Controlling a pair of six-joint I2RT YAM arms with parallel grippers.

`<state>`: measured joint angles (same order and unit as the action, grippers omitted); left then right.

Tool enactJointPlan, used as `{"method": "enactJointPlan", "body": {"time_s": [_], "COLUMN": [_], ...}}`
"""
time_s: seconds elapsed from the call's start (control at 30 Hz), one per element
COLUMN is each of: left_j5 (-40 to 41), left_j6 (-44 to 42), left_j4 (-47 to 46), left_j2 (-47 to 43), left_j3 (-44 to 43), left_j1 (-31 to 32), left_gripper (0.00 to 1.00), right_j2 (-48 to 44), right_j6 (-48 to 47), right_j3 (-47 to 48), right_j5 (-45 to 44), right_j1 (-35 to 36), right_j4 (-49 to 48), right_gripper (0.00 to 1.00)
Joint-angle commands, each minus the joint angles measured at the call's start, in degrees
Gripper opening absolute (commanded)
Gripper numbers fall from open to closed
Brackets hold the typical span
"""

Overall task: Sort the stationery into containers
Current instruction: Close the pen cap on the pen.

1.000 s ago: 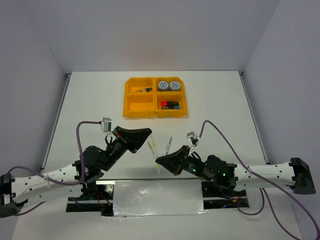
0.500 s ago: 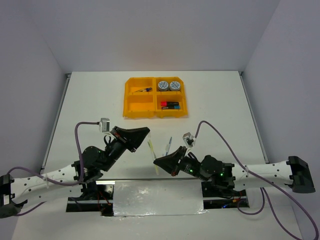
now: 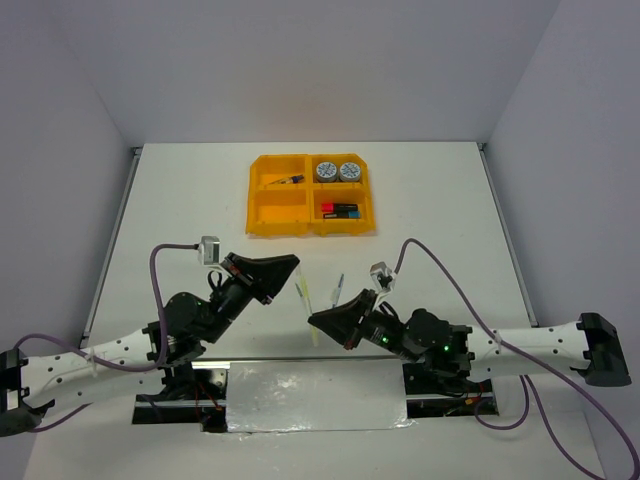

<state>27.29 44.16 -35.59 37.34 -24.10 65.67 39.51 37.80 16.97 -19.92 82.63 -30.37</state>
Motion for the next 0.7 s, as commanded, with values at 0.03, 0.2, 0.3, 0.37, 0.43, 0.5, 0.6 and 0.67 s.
{"method": "enactJointPlan", "body": {"time_s": [0.03, 0.2, 0.3, 0.37, 0.43, 0.5, 0.6, 0.67], "left_j5": [0.13, -0.48, -0.48, 0.57, 1.97, 4.77, 7.59, 7.87], "left_j6": [0.84, 1.98, 2.42, 2.59, 2.77, 3.47, 3.83, 3.57], "left_j4": [-3.08, -3.34, -3.78, -2.91, -1.5, 1.74, 2.98, 2.9], "left_j2": [0.27, 0.71, 0.89, 0.8, 0.71, 0.28, -0.43, -0.87], "left_j3": [-0.42, -0.6, -0.6, -0.86, -1.39, -1.92, -2.1, -2.01], "left_j1": [0.16, 0.16, 0.07, 0.07, 0.16, 0.16, 0.16, 0.07], "left_gripper": [0.0, 0.0, 0.0, 0.0, 0.0, 0.0, 0.0, 0.0], "right_j2": [-1.27, -1.54, -1.27, -1.19, -1.19, -0.75, 0.48, 1.88], "right_j6": [-1.5, -2.12, -2.64, -2.47, -2.03, -0.63, -0.01, 0.25], "right_j3": [3.07, 3.59, 4.12, 4.3, 3.95, 3.86, 4.38, 4.82], "right_j5": [-2.66, -3.81, -3.98, -3.72, -3.72, -4.51, -4.51, -4.08], "right_j1": [0.51, 0.51, 0.51, 0.51, 0.51, 0.6, 0.43, 0.51], "right_j4": [0.31, 0.93, 1.28, 1.37, 1.28, 1.63, 2.77, 2.51], "right_gripper": [0.0, 0.0, 0.0, 0.0, 0.0, 0.0, 0.0, 0.0]}}
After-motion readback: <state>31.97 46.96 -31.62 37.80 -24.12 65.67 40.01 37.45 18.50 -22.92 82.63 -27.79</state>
